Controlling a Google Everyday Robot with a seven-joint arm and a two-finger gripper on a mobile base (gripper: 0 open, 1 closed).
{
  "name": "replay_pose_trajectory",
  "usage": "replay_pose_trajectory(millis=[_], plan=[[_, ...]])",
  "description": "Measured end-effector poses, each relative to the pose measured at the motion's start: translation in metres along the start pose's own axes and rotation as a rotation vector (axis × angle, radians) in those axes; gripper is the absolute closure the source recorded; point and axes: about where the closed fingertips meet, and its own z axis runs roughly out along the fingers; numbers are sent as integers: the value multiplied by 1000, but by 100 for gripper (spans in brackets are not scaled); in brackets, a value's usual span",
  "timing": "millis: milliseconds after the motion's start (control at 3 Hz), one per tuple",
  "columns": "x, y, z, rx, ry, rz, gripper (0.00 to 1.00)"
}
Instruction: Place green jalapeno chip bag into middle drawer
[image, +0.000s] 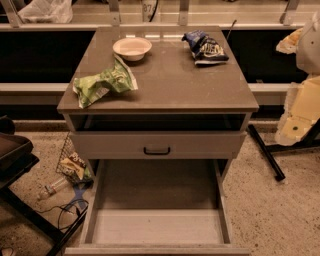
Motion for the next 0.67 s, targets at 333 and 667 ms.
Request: replay_pose_trajectory(millis=[333,667], plan=[[0,0,0,0,0,0,0],[-19,-10,6,11,-28,-31,0]])
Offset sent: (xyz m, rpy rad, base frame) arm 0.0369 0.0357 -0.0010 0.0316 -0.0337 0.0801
